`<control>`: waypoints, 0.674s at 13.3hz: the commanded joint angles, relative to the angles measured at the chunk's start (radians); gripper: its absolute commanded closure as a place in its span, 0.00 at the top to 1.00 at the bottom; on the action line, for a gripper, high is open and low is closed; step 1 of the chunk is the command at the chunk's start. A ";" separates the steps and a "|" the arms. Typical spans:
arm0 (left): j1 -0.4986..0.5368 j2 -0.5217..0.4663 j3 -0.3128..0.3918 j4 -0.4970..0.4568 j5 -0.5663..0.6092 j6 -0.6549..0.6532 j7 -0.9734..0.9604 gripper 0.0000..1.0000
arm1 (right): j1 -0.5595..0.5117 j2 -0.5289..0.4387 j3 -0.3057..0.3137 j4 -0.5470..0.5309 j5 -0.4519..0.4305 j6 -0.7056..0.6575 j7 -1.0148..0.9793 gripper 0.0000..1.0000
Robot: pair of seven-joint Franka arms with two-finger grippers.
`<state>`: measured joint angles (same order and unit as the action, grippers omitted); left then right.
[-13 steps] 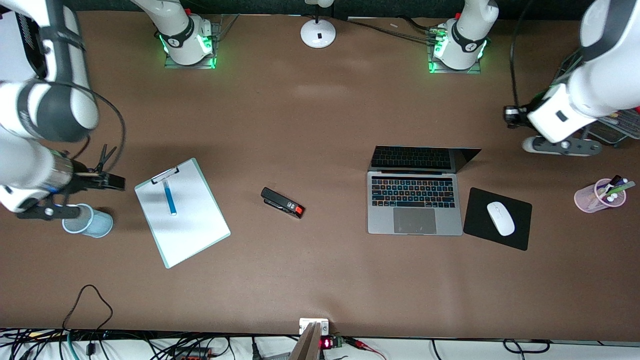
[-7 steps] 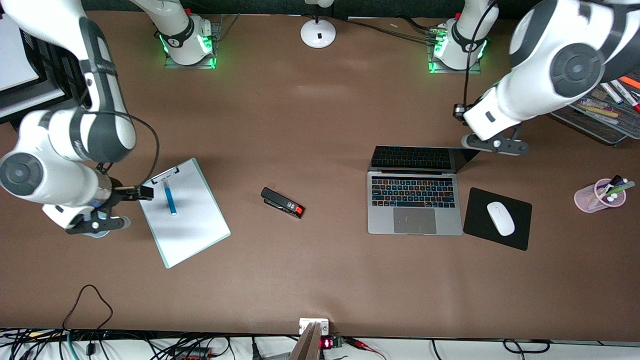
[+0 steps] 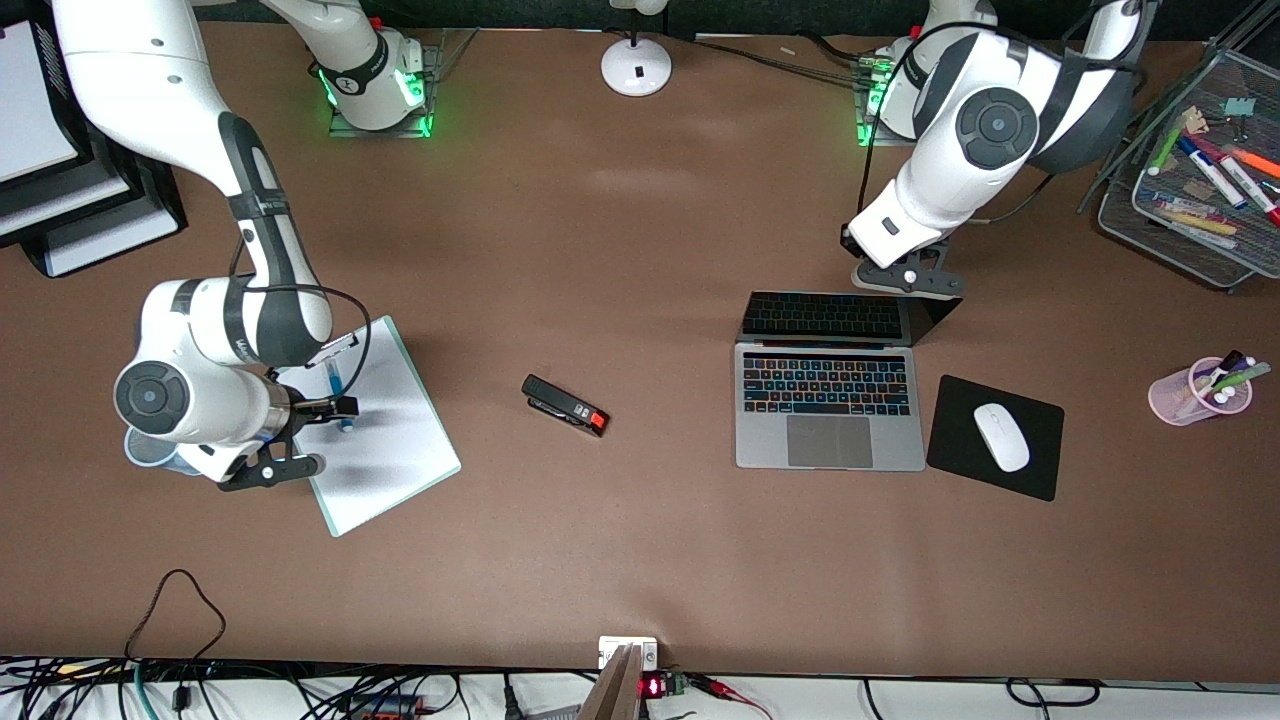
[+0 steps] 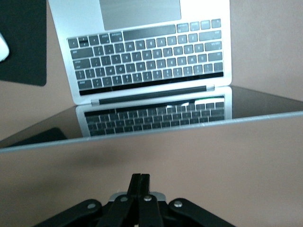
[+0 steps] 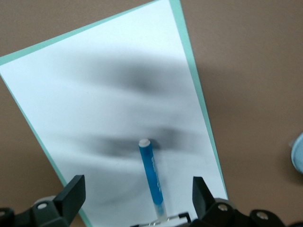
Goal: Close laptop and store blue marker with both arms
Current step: 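Grasp the blue marker with the right gripper while the left gripper pushes the lid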
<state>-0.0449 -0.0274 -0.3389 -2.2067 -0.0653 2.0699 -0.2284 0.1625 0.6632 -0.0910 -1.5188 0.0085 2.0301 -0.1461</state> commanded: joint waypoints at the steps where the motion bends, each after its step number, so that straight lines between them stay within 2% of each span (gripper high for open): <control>1: 0.016 0.016 -0.003 -0.024 -0.021 0.082 0.003 0.02 | -0.006 -0.004 0.004 -0.059 0.024 0.079 -0.087 1.00; 5: 0.019 0.067 0.003 -0.016 -0.008 0.180 0.000 0.00 | -0.012 -0.001 0.004 -0.099 0.025 0.116 -0.101 0.99; 9: 0.020 0.104 0.009 0.008 0.014 0.272 0.004 0.00 | -0.012 0.029 0.002 -0.106 0.025 0.127 -0.107 0.90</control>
<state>-0.0285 0.0520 -0.3326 -2.2297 -0.0646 2.3107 -0.2284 0.1564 0.6810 -0.0920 -1.6151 0.0160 2.1367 -0.2235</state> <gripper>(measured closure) 0.991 0.088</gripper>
